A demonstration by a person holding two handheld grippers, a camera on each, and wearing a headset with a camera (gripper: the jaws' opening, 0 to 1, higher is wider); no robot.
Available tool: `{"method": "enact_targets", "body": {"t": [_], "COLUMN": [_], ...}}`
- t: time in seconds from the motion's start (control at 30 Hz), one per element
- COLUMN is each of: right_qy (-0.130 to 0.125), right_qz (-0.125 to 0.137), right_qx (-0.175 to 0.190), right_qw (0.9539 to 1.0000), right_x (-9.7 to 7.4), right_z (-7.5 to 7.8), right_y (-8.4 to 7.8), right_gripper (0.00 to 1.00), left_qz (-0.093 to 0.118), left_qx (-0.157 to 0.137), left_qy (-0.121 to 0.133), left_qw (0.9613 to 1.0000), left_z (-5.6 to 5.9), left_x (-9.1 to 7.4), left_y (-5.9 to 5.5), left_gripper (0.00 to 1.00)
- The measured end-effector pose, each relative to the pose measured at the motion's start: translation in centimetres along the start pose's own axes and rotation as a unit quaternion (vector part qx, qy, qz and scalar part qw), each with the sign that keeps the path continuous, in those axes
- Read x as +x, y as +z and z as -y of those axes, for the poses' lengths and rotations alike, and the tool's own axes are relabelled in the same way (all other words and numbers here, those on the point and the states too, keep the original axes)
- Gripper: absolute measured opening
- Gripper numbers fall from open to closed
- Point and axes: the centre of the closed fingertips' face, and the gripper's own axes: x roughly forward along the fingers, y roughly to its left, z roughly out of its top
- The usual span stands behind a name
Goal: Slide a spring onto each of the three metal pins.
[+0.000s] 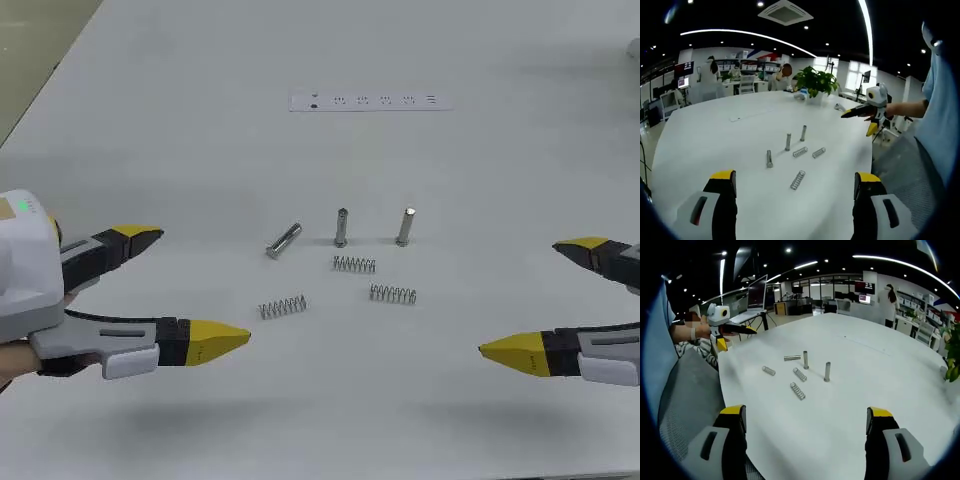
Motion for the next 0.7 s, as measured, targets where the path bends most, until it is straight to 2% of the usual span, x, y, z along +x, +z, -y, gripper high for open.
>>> {"method": "enact_targets", "body": {"t": [0.7], "right_qy": [-0.004], "right_qz": [-0.002], "right_qx": [-0.001], "right_qw": [1.0], "right_x": [-0.28], "right_z": [0.08], "right_y": [0.0], "right_gripper": [0.98], "left_qz": [0.001], "left_qx": [-0.004], "left_qy": [-0.003], "left_qw": [1.0], "left_z": [0.13], "left_x": [0.1], "left_y": [-0.07], "left_gripper": [0.98]}}
